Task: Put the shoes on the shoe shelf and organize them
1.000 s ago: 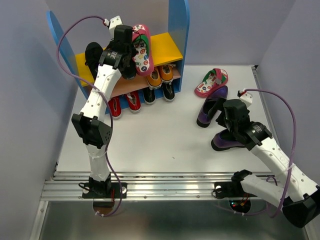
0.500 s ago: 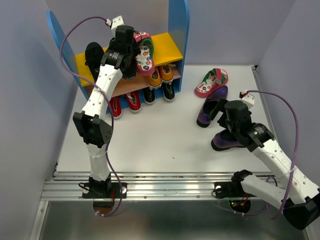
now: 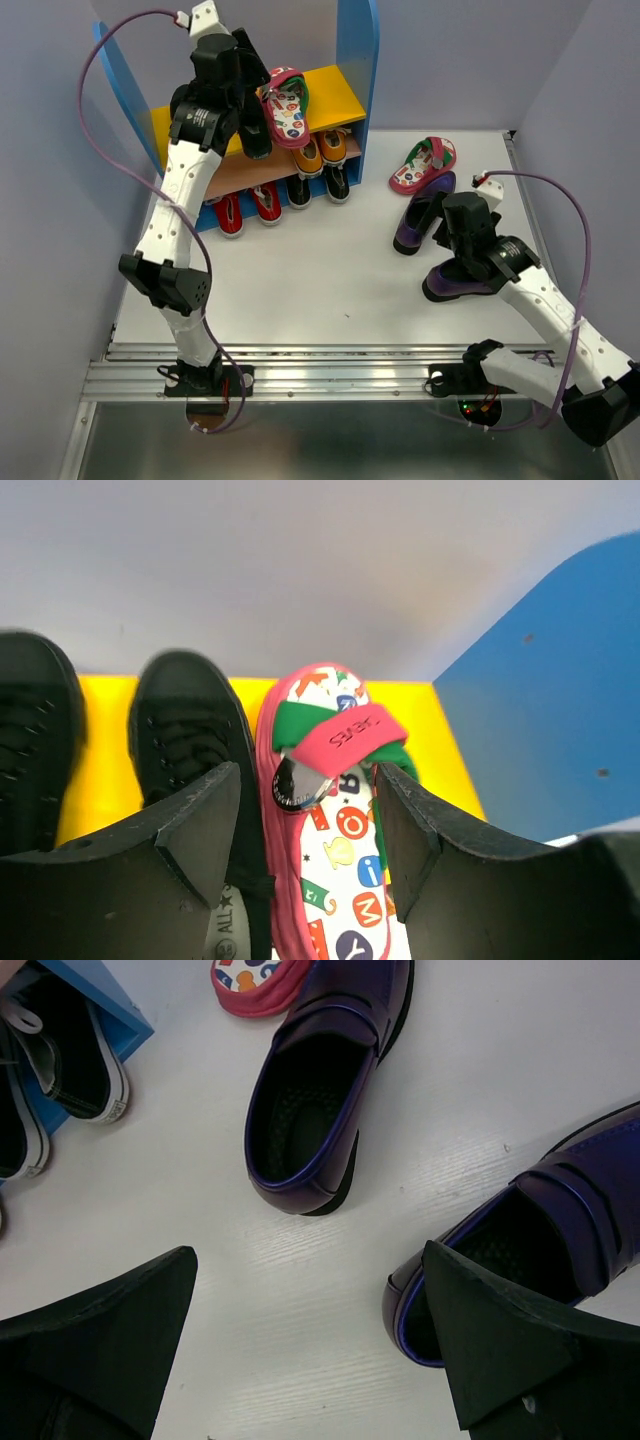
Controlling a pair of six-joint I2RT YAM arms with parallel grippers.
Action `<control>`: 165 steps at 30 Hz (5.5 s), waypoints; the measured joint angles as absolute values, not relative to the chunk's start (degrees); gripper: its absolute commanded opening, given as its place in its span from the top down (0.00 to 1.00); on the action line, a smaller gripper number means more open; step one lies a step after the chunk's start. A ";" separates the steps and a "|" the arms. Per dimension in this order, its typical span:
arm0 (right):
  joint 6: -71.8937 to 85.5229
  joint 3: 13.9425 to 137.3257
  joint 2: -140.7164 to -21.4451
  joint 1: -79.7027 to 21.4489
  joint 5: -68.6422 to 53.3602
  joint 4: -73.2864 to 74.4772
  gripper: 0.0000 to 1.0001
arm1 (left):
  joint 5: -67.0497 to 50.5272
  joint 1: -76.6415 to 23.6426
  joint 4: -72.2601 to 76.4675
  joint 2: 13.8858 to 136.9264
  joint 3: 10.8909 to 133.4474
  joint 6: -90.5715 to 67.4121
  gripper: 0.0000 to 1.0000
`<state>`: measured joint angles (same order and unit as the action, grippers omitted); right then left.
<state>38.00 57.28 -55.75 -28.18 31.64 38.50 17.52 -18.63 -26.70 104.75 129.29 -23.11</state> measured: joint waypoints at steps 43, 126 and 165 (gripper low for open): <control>26.57 120.53 -137.03 -5.58 20.60 27.46 0.53 | 15.05 -27.29 -27.27 50.54 73.65 -18.26 0.39; 38.89 46.87 -87.02 -46.17 31.07 12.38 0.67 | 23.62 -27.29 -21.96 46.70 64.10 -23.22 0.34; 12.36 105.34 -85.14 -45.58 28.10 40.38 0.99 | 33.76 -27.29 -21.76 39.90 64.07 -23.49 0.35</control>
<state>12.36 105.34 -85.14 -45.58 28.10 40.38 33.76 -27.29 -21.76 39.90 64.07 -23.49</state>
